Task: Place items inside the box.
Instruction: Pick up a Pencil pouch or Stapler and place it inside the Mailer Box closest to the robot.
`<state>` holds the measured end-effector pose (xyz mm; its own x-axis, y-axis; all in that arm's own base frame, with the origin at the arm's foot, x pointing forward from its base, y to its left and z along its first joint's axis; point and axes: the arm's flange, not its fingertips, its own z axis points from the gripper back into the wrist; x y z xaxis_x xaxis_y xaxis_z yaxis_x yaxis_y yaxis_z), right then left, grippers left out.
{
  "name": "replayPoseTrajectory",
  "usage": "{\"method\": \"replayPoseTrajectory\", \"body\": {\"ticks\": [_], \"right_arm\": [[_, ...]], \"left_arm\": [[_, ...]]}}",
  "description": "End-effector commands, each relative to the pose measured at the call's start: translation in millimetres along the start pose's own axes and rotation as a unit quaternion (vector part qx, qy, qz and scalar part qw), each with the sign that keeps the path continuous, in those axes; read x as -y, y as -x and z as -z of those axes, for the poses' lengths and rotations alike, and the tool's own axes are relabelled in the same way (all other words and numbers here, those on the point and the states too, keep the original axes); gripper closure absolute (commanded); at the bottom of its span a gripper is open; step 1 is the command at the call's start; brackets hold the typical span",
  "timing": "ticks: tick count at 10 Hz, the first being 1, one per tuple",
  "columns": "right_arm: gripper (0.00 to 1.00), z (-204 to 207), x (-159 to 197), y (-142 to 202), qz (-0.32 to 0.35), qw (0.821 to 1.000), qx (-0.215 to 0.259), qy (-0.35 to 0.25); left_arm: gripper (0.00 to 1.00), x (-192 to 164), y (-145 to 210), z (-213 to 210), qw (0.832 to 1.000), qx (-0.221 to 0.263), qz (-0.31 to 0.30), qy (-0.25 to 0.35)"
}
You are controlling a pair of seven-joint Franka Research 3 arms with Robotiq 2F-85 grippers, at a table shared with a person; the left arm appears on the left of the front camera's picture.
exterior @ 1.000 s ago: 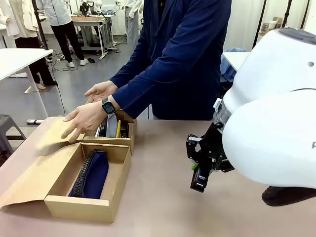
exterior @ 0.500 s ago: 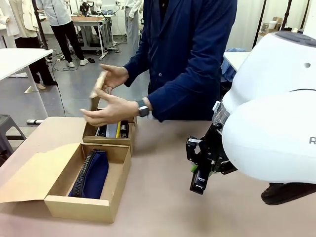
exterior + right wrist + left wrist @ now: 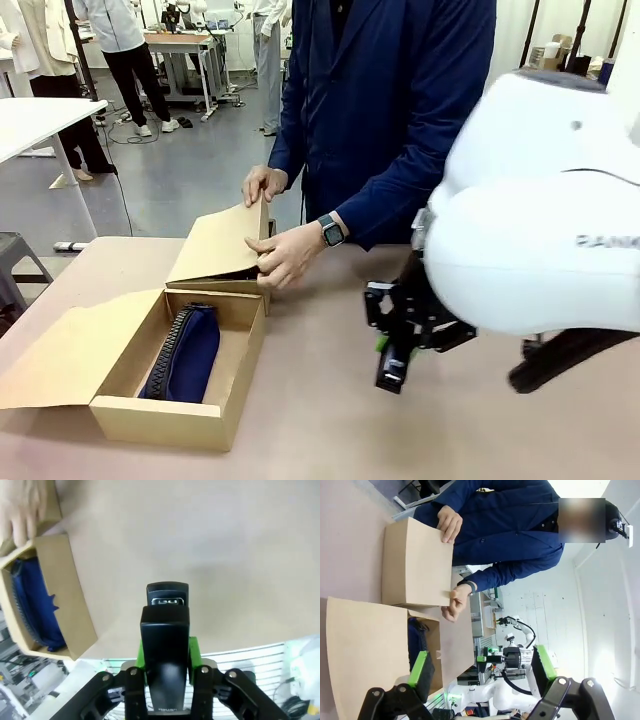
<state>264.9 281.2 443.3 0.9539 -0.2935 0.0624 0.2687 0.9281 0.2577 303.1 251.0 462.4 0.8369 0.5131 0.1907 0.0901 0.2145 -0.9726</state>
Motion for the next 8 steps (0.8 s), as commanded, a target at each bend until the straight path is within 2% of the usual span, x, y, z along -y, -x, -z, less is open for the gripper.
{"method": "replayPoseTrajectory", "body": {"ticks": [1,2,3,4,8], "right_arm": [[0.63,-20.9,75.9,4.6,-0.023,0.999,0.003,-0.036],[0.63,-20.7,105.0,8.0,-0.019,0.998,0.007,-0.053],[0.63,-15.5,120.4,10.6,0.003,0.999,0.012,-0.042],[0.63,-10.3,128.3,10.4,-0.01,0.998,0.014,-0.064],[0.63,0.6,129.6,-0.2,-0.004,0.998,-0.004,-0.061]], "left_arm": [[0.0,1.6,1.9,-0.2,1.0,-0.001,0.008,0.006],[0.0,1.6,1.9,-0.2,1.0,-0.001,0.008,0.006],[0.0,1.6,1.9,-0.2,1.0,-0.001,0.008,0.006],[0.0,1.6,1.9,-0.2,1.0,-0.001,0.008,0.006],[0.0,1.6,1.9,-0.2,1.0,-0.001,0.008,0.006]]}}
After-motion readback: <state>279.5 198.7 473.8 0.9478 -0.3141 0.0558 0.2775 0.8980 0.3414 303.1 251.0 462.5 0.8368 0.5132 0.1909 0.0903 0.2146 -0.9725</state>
